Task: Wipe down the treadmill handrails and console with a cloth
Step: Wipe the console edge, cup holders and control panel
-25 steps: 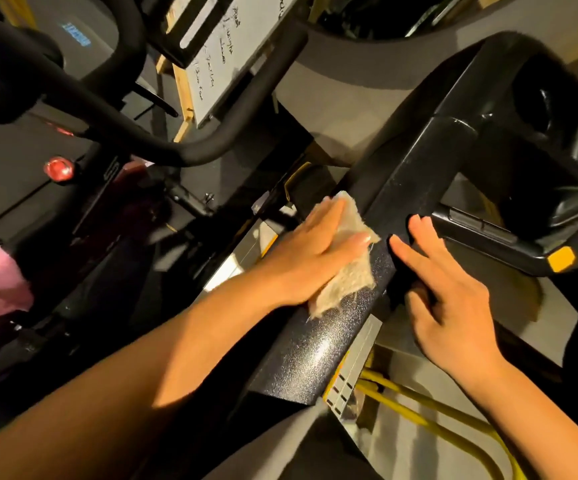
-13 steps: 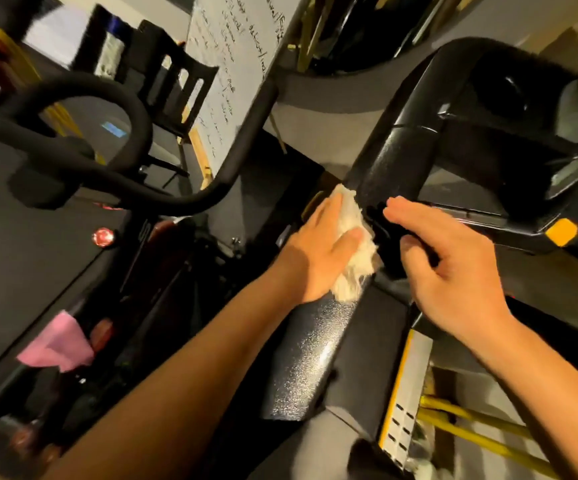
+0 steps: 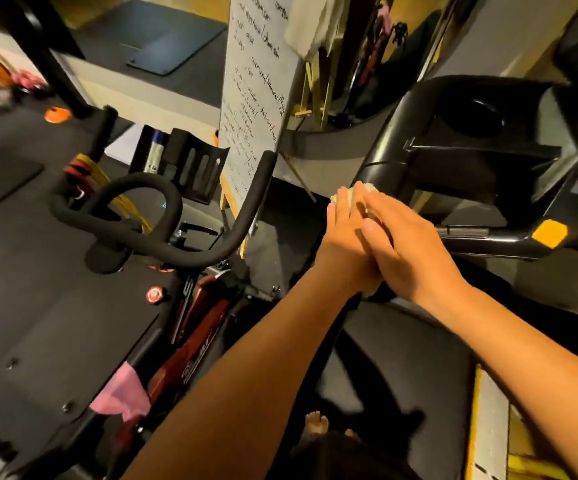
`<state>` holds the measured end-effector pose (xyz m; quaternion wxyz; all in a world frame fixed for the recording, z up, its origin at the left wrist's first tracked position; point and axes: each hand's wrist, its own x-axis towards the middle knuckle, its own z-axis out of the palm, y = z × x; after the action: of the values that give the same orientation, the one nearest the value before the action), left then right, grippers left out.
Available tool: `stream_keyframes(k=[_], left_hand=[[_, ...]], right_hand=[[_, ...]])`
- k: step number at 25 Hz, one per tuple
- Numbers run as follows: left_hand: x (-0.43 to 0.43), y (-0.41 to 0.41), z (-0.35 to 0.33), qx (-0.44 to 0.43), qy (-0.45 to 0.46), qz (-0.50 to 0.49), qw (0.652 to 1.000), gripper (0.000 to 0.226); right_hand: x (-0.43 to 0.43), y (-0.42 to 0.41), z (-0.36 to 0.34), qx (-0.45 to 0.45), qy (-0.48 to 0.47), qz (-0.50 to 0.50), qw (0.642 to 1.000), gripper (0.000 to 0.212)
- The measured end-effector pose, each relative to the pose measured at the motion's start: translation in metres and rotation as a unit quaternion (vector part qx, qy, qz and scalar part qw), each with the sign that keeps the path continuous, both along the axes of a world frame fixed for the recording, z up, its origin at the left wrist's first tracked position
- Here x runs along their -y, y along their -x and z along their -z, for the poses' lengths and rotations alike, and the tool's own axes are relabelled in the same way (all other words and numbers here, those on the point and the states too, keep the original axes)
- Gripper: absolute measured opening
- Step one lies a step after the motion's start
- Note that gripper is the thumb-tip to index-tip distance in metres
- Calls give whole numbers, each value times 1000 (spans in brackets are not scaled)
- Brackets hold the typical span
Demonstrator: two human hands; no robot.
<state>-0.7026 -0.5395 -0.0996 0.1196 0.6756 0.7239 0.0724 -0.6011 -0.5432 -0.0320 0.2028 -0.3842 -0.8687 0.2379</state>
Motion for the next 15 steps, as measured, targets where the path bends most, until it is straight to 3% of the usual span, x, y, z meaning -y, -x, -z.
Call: stream_keyframes(k=[3,5,7,9,11,15], left_hand=[[26,3,-9,-5,-50,15,999,82],[73,7,-9,145,-64,15,987,61],[114,9,-13,257,-78,-8,963,64],[130,8,-13,263,-99,-42,959,77],[125,5,-9,242,-120,-64,961,77],[122,10,0,243,-92,-63,964,75]], right_hand=[[10,1,7,-40,47,10,998,38],[23,-6,25,44,21,-9,999,44],[29,-7,38,158,-33,11,987,51],[12,0,43,249,-135,-3,959,51],[-27,6,43,284,-185,15,941,53],[-110,10,30,268,-112,152,945,47]])
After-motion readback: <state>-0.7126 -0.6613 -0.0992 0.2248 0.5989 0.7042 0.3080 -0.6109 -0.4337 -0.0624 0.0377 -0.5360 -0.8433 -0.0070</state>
